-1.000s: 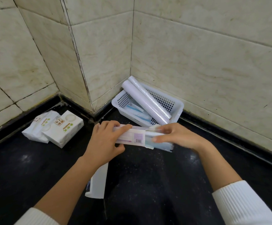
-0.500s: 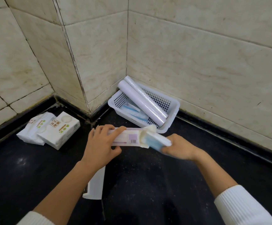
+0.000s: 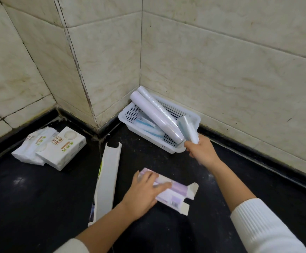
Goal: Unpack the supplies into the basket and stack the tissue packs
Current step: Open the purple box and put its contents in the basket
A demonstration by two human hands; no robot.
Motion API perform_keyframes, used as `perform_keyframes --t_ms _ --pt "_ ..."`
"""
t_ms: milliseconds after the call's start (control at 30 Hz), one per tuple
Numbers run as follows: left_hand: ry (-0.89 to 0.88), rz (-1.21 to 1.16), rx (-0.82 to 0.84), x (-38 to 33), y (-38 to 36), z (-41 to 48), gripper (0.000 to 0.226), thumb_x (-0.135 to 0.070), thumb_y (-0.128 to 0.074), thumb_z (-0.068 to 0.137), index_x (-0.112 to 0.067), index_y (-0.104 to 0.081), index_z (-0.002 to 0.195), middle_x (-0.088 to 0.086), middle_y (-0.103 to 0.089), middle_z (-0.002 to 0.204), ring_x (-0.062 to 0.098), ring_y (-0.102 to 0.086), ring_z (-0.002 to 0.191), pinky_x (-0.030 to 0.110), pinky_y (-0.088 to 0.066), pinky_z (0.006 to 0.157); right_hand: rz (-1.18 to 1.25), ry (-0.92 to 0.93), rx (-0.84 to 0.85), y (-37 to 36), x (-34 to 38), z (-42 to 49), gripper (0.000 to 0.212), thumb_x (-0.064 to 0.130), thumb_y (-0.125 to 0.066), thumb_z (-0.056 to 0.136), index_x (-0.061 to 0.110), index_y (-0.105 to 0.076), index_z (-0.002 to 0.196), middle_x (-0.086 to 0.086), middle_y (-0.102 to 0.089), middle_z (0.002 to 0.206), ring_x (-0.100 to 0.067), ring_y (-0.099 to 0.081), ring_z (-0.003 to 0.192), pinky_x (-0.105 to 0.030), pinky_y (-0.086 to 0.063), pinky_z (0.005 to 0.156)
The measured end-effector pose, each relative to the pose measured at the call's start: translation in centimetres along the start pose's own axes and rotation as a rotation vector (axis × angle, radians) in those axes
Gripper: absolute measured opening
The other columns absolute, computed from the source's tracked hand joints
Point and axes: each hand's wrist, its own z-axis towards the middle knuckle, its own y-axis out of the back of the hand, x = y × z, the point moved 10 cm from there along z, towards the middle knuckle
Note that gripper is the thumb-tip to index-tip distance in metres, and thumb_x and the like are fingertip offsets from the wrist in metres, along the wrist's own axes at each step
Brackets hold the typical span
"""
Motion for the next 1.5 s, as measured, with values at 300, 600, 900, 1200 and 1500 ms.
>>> perform_keyframes --t_ms 300,600,900,1200,1500 --pt "-0.034 -0.172 0.175 2.4 -3.9 -0.4 0.075 -0.047 -0.056 0.085 -0.048 -0.012 0.146 0.001 -0.015 0.157 0.019 -0.006 0.144 0.042 -0.008 0.115 -0.637 0.061 0.186 -5.0 0.9 8.5 0.042 0.031 -0.069 0.079 0.012 -0.051 0.112 -0.006 -0.06 0.098 -0.023 -0.058 0.084 -0.033 -0.048 0.067" --pt "-0.019 -0.323 0.214 2.4 -4.4 0.6 0.075 -0.047 -0.06 0.083 -0.042 -0.02 0.146 0.0 -0.018 0.153 0.016 -0.009 0.142 0.035 -0.017 0.113 -0.689 0.047 0.304 -7.9 -1.1 11.4 0.079 0.048 -0.077 0.069 0.014 -0.047 0.134 -0.007 -0.056 0.128 -0.024 -0.054 0.107 -0.032 -0.045 0.087" --pt "0.014 -0.398 0.189 2.2 -4.7 0.6 0.074 -0.048 -0.061 0.082 -0.043 -0.02 0.144 -0.001 -0.021 0.15 0.015 -0.014 0.138 0.031 -0.019 0.11 -0.495 0.097 0.199 -9.2 -1.0 11.0 0.056 0.024 -0.073 0.083 0.01 -0.053 0.133 -0.009 -0.058 0.131 -0.028 -0.054 0.119 -0.034 -0.043 0.097" --pt "0.028 -0.469 0.172 2.1 -4.7 0.3 0.077 -0.06 -0.055 0.08 -0.045 -0.018 0.145 -0.004 -0.019 0.153 0.012 -0.013 0.14 0.029 -0.017 0.108 -0.629 0.208 0.069 -7.4 2.6 10.8 0.039 0.034 -0.068 0.082 0.015 -0.066 0.117 -0.003 -0.062 0.112 -0.022 -0.059 0.101 -0.039 -0.052 0.086" --pt "0.057 -0.472 0.171 2.5 -4.2 0.0 0.078 -0.063 -0.058 0.079 -0.04 -0.024 0.145 -0.001 -0.021 0.153 0.014 -0.018 0.14 0.034 -0.025 0.113 -0.696 0.063 0.319 -9.7 0.1 9.0 0.034 0.008 -0.054 0.086 0.014 -0.05 0.053 -0.004 -0.049 0.059 -0.018 -0.046 0.059 -0.039 -0.045 0.069"
